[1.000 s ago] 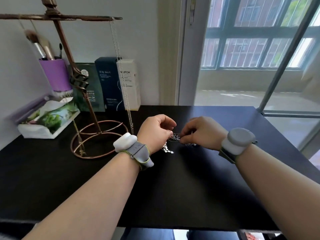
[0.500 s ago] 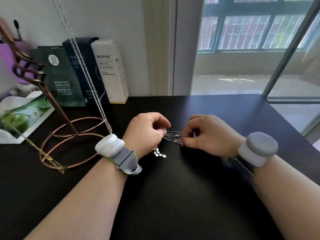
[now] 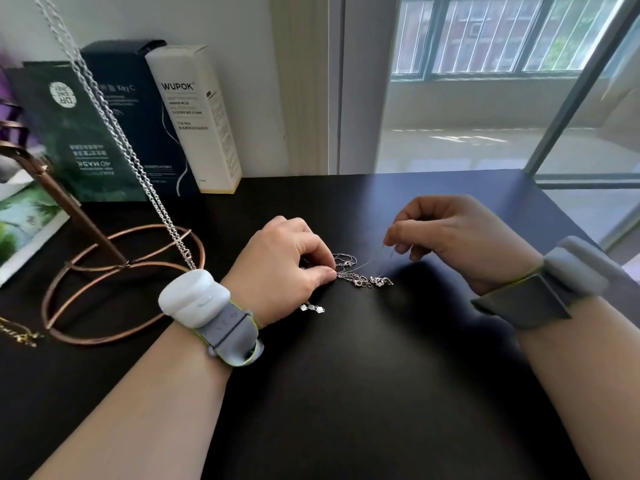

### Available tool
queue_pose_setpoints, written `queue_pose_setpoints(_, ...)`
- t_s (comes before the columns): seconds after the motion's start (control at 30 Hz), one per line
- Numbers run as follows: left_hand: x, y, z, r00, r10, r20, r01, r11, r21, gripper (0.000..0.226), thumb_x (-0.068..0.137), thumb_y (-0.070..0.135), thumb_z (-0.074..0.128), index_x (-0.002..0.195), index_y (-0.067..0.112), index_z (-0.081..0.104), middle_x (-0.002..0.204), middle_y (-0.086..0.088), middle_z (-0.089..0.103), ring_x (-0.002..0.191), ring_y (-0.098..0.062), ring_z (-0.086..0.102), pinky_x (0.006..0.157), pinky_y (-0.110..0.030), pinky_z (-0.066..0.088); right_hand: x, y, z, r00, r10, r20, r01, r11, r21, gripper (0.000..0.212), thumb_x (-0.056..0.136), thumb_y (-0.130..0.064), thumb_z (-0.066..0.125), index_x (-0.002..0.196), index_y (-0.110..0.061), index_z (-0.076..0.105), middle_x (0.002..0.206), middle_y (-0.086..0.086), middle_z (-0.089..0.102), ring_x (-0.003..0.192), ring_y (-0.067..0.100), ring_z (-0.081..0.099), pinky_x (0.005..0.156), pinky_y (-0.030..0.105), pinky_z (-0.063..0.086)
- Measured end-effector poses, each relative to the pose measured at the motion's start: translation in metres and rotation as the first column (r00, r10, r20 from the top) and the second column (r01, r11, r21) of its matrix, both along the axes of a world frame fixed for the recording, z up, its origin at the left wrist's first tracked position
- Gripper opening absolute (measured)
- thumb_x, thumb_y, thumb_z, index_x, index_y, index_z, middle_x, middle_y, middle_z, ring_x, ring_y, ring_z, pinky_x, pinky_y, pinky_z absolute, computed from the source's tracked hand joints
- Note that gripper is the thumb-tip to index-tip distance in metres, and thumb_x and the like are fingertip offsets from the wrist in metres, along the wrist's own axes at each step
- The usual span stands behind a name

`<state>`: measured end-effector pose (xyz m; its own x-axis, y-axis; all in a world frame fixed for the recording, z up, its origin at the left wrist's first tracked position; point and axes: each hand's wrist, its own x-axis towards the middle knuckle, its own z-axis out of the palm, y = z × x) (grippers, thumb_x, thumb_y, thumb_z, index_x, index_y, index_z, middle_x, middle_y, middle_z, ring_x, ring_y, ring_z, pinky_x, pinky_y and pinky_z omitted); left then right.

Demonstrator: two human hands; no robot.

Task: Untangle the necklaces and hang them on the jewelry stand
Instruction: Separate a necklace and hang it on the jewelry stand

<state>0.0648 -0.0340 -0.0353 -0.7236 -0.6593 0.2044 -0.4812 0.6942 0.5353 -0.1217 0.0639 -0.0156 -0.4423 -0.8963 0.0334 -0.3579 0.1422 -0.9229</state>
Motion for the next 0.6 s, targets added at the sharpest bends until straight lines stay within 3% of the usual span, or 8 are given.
queue_pose_setpoints(0.1, 0.000, 0.000, -0.001, 1.000, -0.007, 0.006, 0.007, 0.999, -0.031, 0.005, 0.080, 0.028, 0.070, 0.076, 0.029, 0.066, 0.086, 0.011, 0.057, 0.091, -0.009, 0.045, 0.088, -0.029, 0.037, 0.000, -0.003, -0.005, 0.997, -0.076, 0.031, 0.078, 0.996, -0.048, 0.005, 0.076, -0.009, 0.070, 0.071, -0.009, 0.067, 0.068, 0.007, 0.066, 0.058, 0.013, 0.054, 0.058, 0.030, 0.048)
queue_pose_setpoints(0.17, -0.001, -0.001, -0.002, 1.000, -0.006, 0.004, 0.007, 0.999, -0.042, 0.006, 0.084, 0.026, 0.066, 0.078, 0.028, 0.063, 0.086, 0.010, 0.056, 0.090, -0.011, 0.044, 0.089, -0.031, 0.037, -0.001, -0.004, -0.009, 0.990, -0.077, -0.120, 0.072, 0.996, -0.044, 0.008, 0.070, -0.017, 0.076, 0.073, -0.017, 0.068, 0.068, -0.002, 0.064, 0.059, 0.010, 0.054, 0.063, 0.030, 0.046)
queue_pose_setpoints(0.23, -0.001, 0.000, -0.002, 0.999, 0.015, -0.033, -0.015, 1.000, -0.001, 0.007, 0.086, 0.026, 0.062, 0.080, 0.028, 0.060, 0.082, 0.013, 0.055, 0.086, -0.009, 0.046, 0.085, -0.026, 0.038, 0.006, -0.003, -0.009, 0.958, 0.010, -0.287, -0.011, 1.000, -0.003, 0.011, 0.067, -0.023, 0.079, 0.072, -0.023, 0.070, 0.071, -0.007, 0.063, 0.062, 0.005, 0.054, 0.067, 0.023, 0.041)
queue_pose_setpoints(0.33, -0.002, 0.002, 0.002, 0.989, 0.077, -0.125, -0.061, 0.990, 0.128, 0.006, 0.089, 0.027, 0.060, 0.082, 0.028, 0.060, 0.075, 0.011, 0.059, 0.070, -0.007, 0.053, 0.064, -0.009, 0.038, 0.021, 0.000, -0.006, 0.873, 0.199, -0.446, -0.168, 0.980, 0.109, 0.012, 0.066, -0.034, 0.080, 0.073, -0.028, 0.071, 0.078, -0.009, 0.058, 0.068, 0.002, 0.054, 0.067, 0.016, 0.038)
queue_pose_setpoints(0.4, -0.003, 0.002, 0.004, 0.970, 0.115, -0.214, -0.072, 0.978, 0.197, 0.007, 0.089, 0.024, 0.059, 0.083, 0.022, 0.062, 0.073, 0.008, 0.065, 0.070, -0.009, 0.058, 0.061, -0.007, 0.041, 0.026, -0.001, -0.008, 0.799, 0.269, -0.537, -0.200, 0.962, 0.184, 0.015, 0.068, -0.040, 0.078, 0.078, -0.031, 0.071, 0.080, -0.011, 0.055, 0.072, 0.000, 0.053, 0.066, 0.011, 0.036)
queue_pose_setpoints(0.53, -0.005, -0.002, 0.000, 0.917, 0.202, -0.344, -0.096, 0.949, 0.301, 0.007, 0.089, 0.023, 0.061, 0.083, 0.022, 0.064, 0.071, 0.005, 0.067, 0.067, -0.006, 0.061, 0.067, -0.015, 0.048, 0.029, -0.005, -0.011, 0.721, 0.289, -0.630, -0.203, 0.957, 0.207, 0.007, 0.078, -0.037, 0.070, 0.079, -0.029, 0.070, 0.080, -0.013, 0.052, 0.074, 0.003, 0.049, 0.074, 0.019, 0.039)
queue_pose_setpoints(0.6, -0.005, -0.006, -0.003, 0.886, 0.250, -0.390, -0.095, 0.922, 0.375, 0.008, 0.089, 0.022, 0.061, 0.082, 0.023, 0.063, 0.069, 0.004, 0.067, 0.068, -0.007, 0.062, 0.072, -0.022, 0.049, 0.029, -0.004, -0.010, 0.728, 0.297, -0.618, -0.212, 0.955, 0.208, 0.007, 0.079, -0.036, 0.069, 0.076, -0.030, 0.068, 0.080, -0.013, 0.054, 0.074, 0.003, 0.052, 0.074, 0.017, 0.040)
